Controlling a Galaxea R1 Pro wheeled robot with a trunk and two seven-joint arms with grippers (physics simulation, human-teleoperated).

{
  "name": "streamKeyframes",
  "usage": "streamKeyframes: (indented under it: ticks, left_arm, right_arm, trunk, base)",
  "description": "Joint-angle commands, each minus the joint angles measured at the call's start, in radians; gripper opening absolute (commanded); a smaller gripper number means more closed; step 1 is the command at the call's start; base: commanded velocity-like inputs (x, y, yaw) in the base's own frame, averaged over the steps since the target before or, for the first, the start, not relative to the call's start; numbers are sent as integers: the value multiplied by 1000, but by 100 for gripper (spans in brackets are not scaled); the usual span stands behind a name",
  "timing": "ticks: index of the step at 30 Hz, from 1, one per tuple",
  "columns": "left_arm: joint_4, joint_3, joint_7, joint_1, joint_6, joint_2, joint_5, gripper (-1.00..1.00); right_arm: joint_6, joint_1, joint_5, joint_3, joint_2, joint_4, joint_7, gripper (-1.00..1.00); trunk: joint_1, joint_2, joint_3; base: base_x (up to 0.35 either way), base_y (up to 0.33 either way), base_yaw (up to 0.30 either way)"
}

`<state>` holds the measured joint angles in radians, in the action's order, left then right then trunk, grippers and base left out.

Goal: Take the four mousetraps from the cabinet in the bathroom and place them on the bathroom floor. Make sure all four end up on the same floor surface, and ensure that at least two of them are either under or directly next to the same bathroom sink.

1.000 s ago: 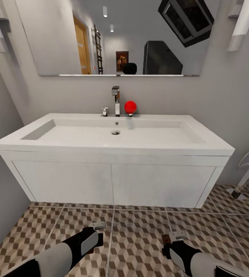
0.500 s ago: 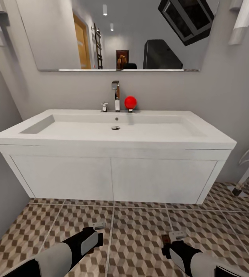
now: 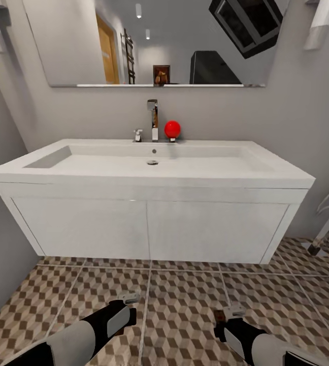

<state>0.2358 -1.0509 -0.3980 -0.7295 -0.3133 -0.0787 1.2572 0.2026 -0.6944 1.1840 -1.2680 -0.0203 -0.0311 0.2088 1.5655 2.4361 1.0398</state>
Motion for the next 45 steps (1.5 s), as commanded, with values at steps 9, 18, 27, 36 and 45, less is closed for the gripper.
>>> streamKeyframes:
  ticks: [9, 18, 27, 36, 45]
  left_arm:
    - [2, -6, -5, -1, -4, 0, 3, -100]
    - [2, -6, -5, -1, -4, 0, 3, -100]
    - [2, -6, -5, -1, -4, 0, 3, -100]
    - [2, -6, -5, -1, -3, 0, 4, -100]
    - [3, -9, -5, -1, 13, 1, 0, -100]
  right_arm:
    - [4, -1, 9, -9, 0, -3, 7, -100]
    - [-3, -1, 9, -10, 2, -1, 7, -100]
    - [-109, -1, 7, -14, 1, 2, 6, -100]
    - [-117, -1, 6, -15, 1, 1, 6, -100]
    - [-118, -1, 6, -18, -4, -1, 8, -100]
  trunk:
    - [34, 64, 29]
    - [39, 66, 64]
    - [43, 68, 99]
    - [46, 70, 130]
    - [46, 70, 130]
  base:
    - [0, 0, 0]
    - [0, 0, 0]
    - [0, 0, 0]
    - [0, 0, 0]
    - [0, 0, 0]
